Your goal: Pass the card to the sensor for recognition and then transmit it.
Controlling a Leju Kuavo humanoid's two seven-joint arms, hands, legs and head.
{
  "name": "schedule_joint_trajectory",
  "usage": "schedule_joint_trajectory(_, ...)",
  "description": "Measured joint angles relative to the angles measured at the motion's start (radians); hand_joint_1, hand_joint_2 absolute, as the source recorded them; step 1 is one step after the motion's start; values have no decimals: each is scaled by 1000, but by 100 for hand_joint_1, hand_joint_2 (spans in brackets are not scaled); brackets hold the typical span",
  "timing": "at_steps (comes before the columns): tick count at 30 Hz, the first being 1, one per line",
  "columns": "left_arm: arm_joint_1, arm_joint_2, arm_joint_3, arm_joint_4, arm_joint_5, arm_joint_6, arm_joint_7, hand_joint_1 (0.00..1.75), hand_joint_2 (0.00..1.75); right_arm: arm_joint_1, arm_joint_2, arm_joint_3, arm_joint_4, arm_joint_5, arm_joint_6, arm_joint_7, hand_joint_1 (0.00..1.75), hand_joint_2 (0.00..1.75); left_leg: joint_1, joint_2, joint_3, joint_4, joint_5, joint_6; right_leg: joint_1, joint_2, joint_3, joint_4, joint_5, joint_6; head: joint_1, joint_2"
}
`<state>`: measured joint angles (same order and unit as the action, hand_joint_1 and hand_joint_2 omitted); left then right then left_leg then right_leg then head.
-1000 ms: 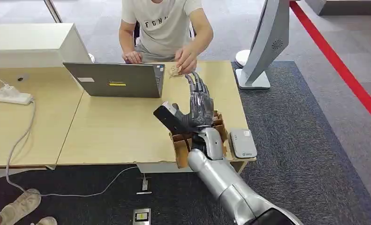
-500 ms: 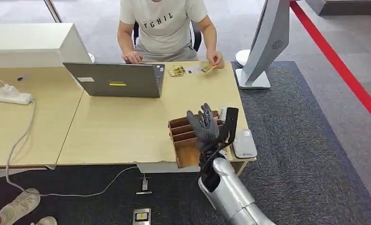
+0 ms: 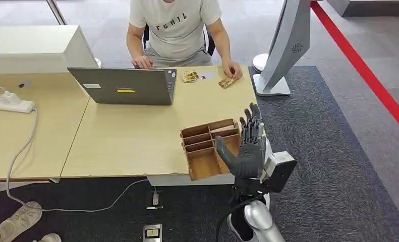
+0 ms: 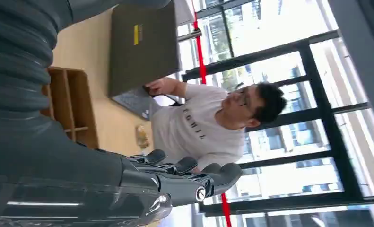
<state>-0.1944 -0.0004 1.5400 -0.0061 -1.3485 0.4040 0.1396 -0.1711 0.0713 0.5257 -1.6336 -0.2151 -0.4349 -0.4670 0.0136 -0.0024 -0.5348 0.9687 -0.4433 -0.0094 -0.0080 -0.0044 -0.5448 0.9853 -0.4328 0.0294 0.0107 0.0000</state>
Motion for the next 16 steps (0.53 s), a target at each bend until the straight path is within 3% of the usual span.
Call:
schedule_joint_trajectory(10,-2,0,0,0,47,18,-9,14,175,27,-30,56,-147,241,-115,-52,0,175,0,0,0,0,0,0,0,0,0,0,0,0,0,0)
schedule_joint_trajectory(16,-2,2,0,0,49,-16,10,3,175,78,-50,88,-204,449,-178,-27,0,175,0,0,0,0,0,0,0,0,0,0,-1,0,0,0)
